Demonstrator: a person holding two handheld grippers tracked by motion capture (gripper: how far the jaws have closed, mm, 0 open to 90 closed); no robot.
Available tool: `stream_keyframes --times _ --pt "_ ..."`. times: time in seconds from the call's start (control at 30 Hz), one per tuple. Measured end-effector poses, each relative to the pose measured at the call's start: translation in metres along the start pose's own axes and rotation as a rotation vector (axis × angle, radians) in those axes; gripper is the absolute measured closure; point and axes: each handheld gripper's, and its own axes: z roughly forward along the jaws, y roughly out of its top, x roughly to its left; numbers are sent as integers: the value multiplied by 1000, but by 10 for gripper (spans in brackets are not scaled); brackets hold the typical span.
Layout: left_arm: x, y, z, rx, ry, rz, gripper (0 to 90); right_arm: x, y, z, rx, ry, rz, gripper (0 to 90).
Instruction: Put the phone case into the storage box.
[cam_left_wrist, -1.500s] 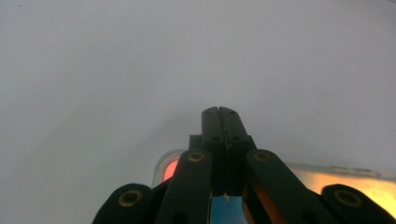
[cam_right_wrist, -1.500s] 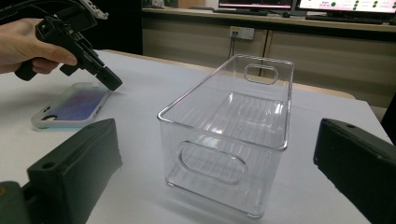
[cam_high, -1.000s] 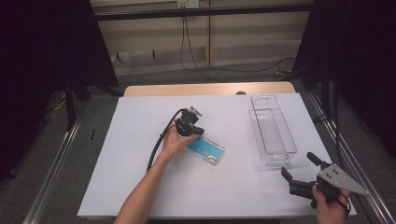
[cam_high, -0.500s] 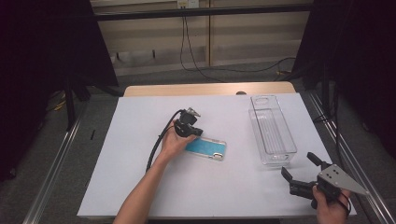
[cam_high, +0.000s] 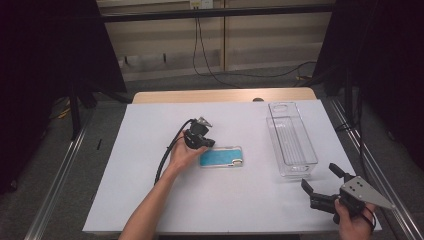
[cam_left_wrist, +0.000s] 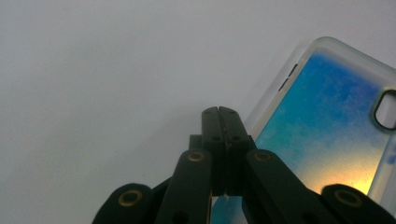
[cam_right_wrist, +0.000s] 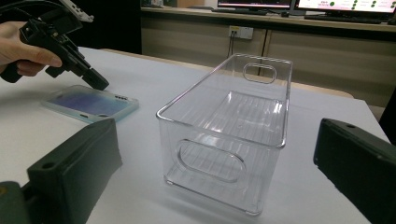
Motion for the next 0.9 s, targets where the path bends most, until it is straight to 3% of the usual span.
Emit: stream_keyframes --times 0.4,0.57,0.9 --pt "-4 -4 -3 0 17 2 900 0 0 -2 -4 -7 3 0" --pt "-2 -8 -6 -2 -1 1 900 0 0 -2 -2 -6 4 0" --pt "-5 -10 -9 4 8 6 900 0 0 -2 -2 -7 3 0"
